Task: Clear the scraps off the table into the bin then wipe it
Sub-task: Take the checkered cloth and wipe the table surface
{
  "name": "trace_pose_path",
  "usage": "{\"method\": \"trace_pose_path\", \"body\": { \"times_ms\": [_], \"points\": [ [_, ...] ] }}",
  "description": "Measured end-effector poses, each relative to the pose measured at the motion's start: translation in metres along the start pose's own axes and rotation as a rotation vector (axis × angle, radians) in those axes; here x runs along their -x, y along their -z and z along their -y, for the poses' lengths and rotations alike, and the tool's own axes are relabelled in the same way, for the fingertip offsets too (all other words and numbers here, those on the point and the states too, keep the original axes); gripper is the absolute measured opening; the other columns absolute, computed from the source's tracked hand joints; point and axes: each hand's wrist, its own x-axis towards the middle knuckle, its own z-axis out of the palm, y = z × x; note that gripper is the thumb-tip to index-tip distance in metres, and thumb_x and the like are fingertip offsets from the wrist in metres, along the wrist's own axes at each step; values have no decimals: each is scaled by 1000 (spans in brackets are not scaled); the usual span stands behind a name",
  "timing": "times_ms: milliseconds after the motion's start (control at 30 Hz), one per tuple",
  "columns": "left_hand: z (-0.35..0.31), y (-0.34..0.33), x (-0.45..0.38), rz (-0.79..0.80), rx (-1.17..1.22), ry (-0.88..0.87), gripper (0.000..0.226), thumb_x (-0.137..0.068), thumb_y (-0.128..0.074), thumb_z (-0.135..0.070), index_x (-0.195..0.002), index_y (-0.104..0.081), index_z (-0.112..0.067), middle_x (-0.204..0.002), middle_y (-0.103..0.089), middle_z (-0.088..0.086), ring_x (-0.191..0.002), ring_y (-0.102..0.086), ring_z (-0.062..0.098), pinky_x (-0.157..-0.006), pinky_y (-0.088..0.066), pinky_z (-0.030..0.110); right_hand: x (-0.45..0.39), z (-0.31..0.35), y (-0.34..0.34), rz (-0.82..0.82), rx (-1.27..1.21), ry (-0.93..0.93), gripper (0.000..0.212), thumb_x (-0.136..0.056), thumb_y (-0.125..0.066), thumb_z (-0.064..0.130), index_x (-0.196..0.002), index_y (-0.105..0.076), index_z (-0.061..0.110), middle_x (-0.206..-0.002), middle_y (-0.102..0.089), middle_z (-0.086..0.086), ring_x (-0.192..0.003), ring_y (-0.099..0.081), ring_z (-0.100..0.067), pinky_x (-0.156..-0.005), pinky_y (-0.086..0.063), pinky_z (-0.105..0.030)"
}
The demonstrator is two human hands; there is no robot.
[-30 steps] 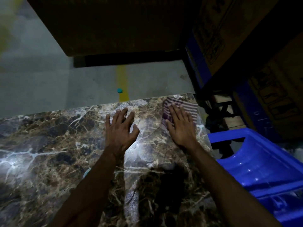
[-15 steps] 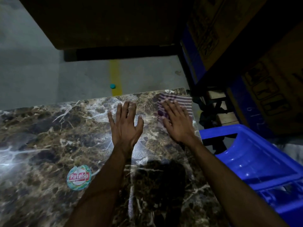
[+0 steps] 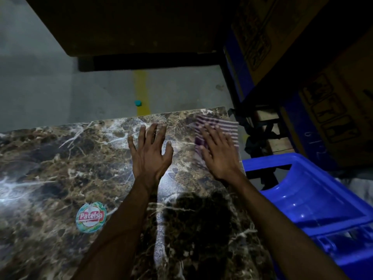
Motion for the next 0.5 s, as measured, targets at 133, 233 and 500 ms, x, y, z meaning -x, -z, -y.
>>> {"method": "trace_pose_path", "body": {
  "times_ms": [133,233,500],
  "points": [
    [0,-1,0,-1,-6,10,59,-103,-34,-55,-160,-29,-40,-171,-20,-10,-160,-7,20,-125,6,59,-19,-31,4,-69,-37,-165,64,-108,-25,49,-166,-21,23,-173,-21,-4,-159,-18,-25,-128,-20,-47],
    [-1,-2,0,-5,3,10,58,-103,-37,-53,-159,-31,-40,-170,-22,-10,-159,-9,20,-125,4,60,-58,-31,4,-70,-48,-265,67,-107,-22,50,-167,-18,21,-173,-18,-7,-159,-18,-26,-129,-17,-43],
    [-2,1,2,-18,30,-12,58,-102,-32,-53,-157,-35,-36,-167,-29,-7,-157,-17,21,-126,8,58,4,-11,1,-31,21,-50,61,-110,-21,46,-167,-18,24,-174,-15,0,-161,-10,-23,-128,-12,-47]
  ]
}}
